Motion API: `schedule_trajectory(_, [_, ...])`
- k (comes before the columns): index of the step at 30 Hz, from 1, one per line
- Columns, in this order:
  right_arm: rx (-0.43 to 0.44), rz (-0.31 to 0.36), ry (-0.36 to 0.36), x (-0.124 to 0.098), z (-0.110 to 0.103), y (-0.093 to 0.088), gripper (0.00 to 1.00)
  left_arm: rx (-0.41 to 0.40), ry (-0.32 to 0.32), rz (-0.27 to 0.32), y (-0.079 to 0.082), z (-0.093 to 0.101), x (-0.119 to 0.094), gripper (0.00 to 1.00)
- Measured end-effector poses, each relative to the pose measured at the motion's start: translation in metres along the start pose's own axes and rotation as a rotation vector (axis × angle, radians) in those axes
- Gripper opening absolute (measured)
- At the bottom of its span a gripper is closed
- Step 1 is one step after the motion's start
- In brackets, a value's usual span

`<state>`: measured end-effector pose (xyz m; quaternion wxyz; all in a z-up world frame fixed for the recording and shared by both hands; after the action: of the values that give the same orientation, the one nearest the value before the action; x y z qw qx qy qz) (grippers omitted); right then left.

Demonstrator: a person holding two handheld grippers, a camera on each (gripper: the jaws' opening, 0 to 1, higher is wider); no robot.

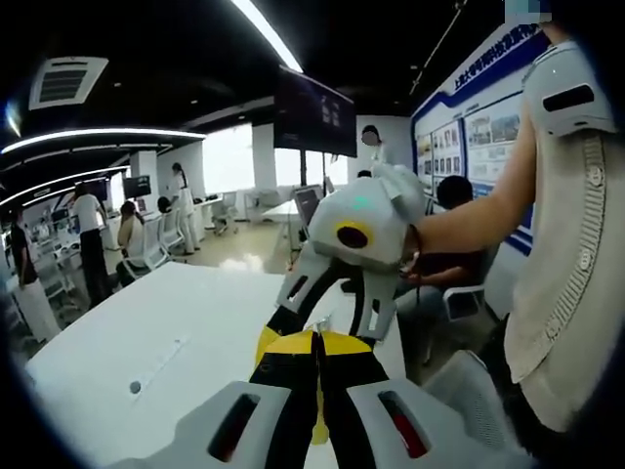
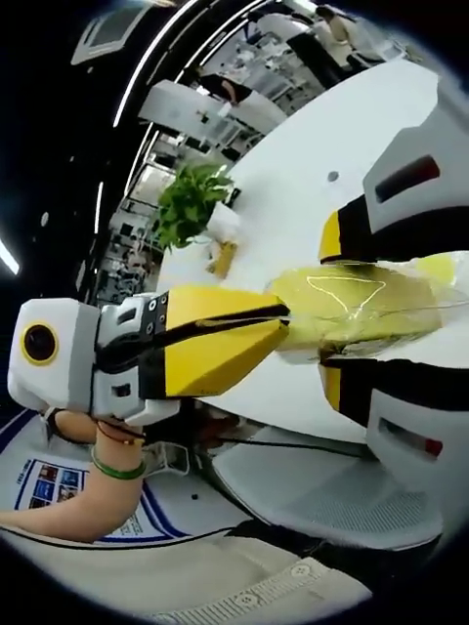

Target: Compare the silicone blocks by pressing each to a similar depth, holding the contact briefly, and releasing to observe deformation and rebound differences across the visible hardness samples.

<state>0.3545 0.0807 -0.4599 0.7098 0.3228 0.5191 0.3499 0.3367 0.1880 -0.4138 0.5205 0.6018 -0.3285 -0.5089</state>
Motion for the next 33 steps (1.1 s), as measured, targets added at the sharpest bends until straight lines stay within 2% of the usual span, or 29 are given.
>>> schedule_trajectory(7, [0.021,0.009,-0.010,0.001,-0.002,-0.004,0.38,-0.044,0.025,-0.001,-0.013,-0.004,-0.001,0.00])
schedule_trajectory(12, [0.053,0.043,-0.034,-0.003,-0.003,-0.005,0.40,-0.091,0.041,0.008,-0.021,-0.007,-0.003,0.00])
schedule_trajectory(18, [0.148,0.103,-0.092,-0.010,-0.008,-0.013,0.49,-0.142,0.077,0.012,-0.030,-0.012,-0.006,0.00])
schedule_trajectory(19, [0.181,0.133,-0.125,-0.011,-0.008,-0.013,0.51,-0.153,0.087,0.014,-0.032,-0.013,-0.007,0.00])
schedule_trajectory(20, [0.207,0.133,-0.137,-0.013,-0.009,-0.015,0.54,-0.165,0.094,0.014,-0.033,-0.015,-0.008,0.00])
schedule_trajectory(25, [0.240,0.172,-0.197,-0.022,-0.017,-0.025,0.62,-0.224,0.135,0.020,-0.045,-0.024,-0.012,0.00])
schedule_trajectory(27, [0.278,0.197,-0.218,-0.025,-0.022,-0.030,0.66,-0.275,0.153,0.027,-0.050,-0.028,-0.013,0.00])
schedule_trajectory(29, [0.341,0.203,-0.231,-0.027,-0.029,-0.037,0.69,-0.284,0.160,0.027,-0.056,-0.032,-0.014,0.00])
schedule_trajectory(30, [0.386,0.209,-0.243,-0.028,-0.032,-0.042,0.69,-0.293,0.161,0.028,-0.058,-0.033,-0.014,0.00])
schedule_trajectory(33, [0.443,0.239,-0.288,-0.031,-0.039,-0.050,0.69,-0.318,0.175,0.019,-0.068,-0.036,-0.013,0.00])
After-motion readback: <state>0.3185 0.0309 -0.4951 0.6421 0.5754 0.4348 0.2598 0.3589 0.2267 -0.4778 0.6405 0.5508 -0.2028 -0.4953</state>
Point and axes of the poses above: the point that each gripper's makers call its tool centre point, and the gripper's own axes: x roughly forward along the fingers, z roughly to its right, y roughly out of its top, the point moved 8 cm from there along -x, roughly backward along the fingers, and after that the axes turned 3 degrees about -x, right-handed, at the moved point
